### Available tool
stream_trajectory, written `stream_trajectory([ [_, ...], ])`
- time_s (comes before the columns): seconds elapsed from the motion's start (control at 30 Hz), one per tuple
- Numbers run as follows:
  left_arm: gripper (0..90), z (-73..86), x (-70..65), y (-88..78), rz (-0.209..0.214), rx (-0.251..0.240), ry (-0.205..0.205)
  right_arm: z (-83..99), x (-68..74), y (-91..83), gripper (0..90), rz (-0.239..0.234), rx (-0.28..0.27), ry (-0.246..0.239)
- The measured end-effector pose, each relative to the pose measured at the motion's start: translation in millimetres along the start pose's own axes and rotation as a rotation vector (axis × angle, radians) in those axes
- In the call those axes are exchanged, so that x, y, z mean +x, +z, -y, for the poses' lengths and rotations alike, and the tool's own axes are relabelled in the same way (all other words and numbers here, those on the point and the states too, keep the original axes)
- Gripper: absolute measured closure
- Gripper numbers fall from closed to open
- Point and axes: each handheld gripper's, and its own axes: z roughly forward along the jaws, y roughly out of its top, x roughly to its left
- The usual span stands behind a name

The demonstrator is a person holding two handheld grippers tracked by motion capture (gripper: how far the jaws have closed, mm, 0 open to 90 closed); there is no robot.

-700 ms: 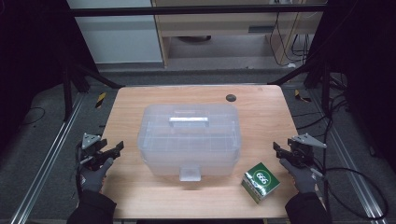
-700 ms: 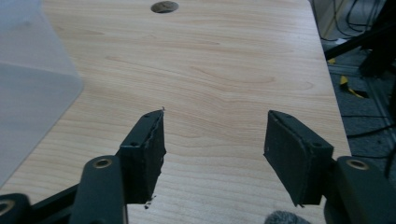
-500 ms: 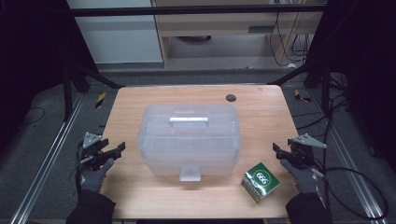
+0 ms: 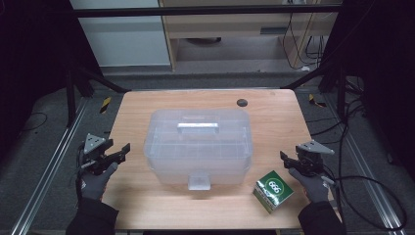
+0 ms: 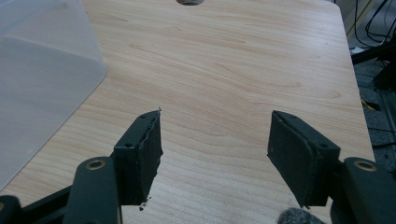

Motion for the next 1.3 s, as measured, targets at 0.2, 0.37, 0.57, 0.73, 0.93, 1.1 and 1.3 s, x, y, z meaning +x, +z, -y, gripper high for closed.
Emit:
stream_trajectory([
  [0.2,29.0,-5.8,-0.7,-1.6,-0.009,0.003,0.033,-0.1,1.2,0.2,33.7,-0.008,0.008,0.001],
  [0.37,29.9,-15.8,-4.3,-6.7,-0.006,-0.007,0.059,-1.9,2.9,-2.1,33.4,-0.014,0.006,0.000],
  [0.57,30.1,-25.3,-8.9,-12.1,0.006,-0.031,0.096,-4.8,4.6,-4.7,34.0,-0.024,0.005,-0.002],
  [0.73,30.8,-34.3,-11.8,-18.0,0.023,-0.057,0.115,-5.4,4.6,-6.2,33.4,-0.026,0.000,0.006],
  [0.93,34.3,-44.4,-15.1,-18.8,0.030,-0.064,0.136,-6.0,4.3,-6.8,32.8,-0.026,-0.004,0.001],
  [1.1,38.4,-51.9,-14.0,-19.6,0.057,-0.052,0.131,-5.9,4.4,-6.5,32.6,-0.032,0.001,0.002],
  [1.3,37.8,-62.4,-15.7,-23.8,0.091,-0.065,0.153,-5.7,5.1,-4.2,32.5,-0.038,0.018,0.001],
])
